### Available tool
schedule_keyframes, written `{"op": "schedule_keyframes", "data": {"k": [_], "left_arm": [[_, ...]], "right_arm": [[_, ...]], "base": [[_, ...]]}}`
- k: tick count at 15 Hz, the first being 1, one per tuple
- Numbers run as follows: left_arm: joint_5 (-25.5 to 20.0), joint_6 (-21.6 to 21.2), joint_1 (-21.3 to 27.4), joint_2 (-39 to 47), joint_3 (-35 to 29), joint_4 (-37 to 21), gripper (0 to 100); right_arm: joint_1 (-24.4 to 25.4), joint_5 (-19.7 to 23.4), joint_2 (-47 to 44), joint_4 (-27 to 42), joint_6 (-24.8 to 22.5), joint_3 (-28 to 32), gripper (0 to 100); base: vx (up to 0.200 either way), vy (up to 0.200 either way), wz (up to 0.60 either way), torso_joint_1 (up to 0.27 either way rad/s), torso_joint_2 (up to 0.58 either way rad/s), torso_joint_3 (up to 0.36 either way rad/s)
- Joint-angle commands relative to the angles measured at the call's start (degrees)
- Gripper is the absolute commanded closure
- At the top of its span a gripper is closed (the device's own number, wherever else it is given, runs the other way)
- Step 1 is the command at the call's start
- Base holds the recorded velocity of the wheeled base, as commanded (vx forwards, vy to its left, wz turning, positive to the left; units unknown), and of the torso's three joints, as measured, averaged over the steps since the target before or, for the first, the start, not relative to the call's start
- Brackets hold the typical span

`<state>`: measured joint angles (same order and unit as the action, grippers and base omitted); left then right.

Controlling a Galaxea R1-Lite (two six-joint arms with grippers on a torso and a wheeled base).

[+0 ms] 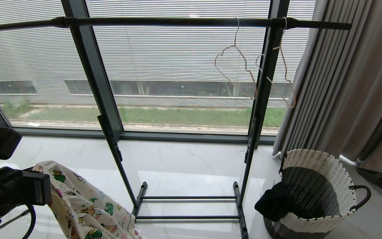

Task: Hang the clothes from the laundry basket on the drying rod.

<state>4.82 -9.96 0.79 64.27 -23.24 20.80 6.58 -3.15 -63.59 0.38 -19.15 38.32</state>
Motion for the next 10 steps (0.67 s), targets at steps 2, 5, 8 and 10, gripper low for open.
{"op": "schedule_keyframes", "data": {"k": [2, 5, 8, 10], "left_arm": [[0.0, -0.4, 0.0, -0.7, -0.1, 0.0, 100], [0.0, -0.8, 0.0, -2.1, 0.1, 0.0, 100], [0.0, -0.7, 0.0, -2.5, 0.1, 0.0, 100], [0.0, -0.7, 0.0, -2.5, 0.1, 0.0, 100]], "right_arm": [[0.0, 0.1, -0.3, -0.7, 0.0, -0.1, 0], [0.0, 0.1, -0.3, -0.7, 0.0, -0.1, 0], [0.1, 0.2, -0.3, -0.7, 0.0, -0.1, 0], [0.2, 0.2, -0.3, -0.7, 0.2, -0.1, 0]], "base": [[0.000, 0.000, 0.00, 0.190, -0.48, -0.278], [0.000, 0.000, 0.00, 0.207, -0.48, -0.281], [0.000, 0.000, 0.00, 0.224, -0.50, -0.284], [0.000, 0.000, 0.00, 0.224, -0.52, -0.278]]}}
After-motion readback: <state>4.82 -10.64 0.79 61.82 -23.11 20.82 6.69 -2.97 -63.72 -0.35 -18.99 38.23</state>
